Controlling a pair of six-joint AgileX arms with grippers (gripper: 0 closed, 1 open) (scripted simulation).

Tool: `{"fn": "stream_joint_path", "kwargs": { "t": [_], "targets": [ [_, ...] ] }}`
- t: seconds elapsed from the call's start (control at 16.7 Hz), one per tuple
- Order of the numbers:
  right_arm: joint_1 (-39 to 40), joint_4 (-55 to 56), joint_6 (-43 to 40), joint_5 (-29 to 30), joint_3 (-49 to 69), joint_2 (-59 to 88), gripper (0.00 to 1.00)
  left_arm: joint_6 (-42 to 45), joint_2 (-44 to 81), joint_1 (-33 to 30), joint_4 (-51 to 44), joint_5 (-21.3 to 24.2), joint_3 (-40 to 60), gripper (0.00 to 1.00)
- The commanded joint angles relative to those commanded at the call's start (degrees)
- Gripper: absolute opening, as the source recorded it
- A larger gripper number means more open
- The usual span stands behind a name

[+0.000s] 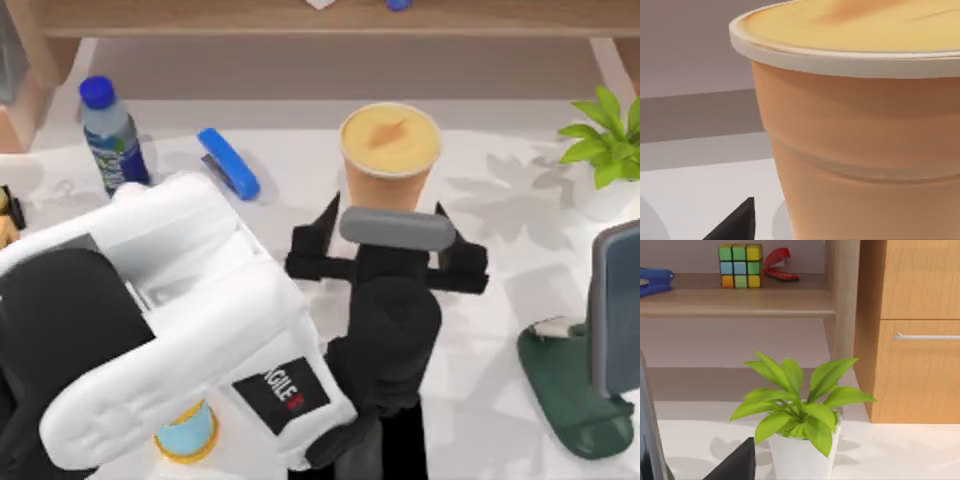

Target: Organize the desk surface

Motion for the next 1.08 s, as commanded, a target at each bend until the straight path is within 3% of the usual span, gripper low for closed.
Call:
{"fn": "stream_joint_path", "kwargs": {
  "t": [0.3,1.08],
  "targets": [
    [0.00,0.00,0.00,0.00,0.00,0.00,1.00,0.13,4.69,0.64,4.21,-4.22,5.68,1.00],
    [0.00,0.00,0.00,0.00,0.00,0.00,1.00,0.00,6.63,3.95,0.95,-0.89,10.74,1.00]
  ]
}}
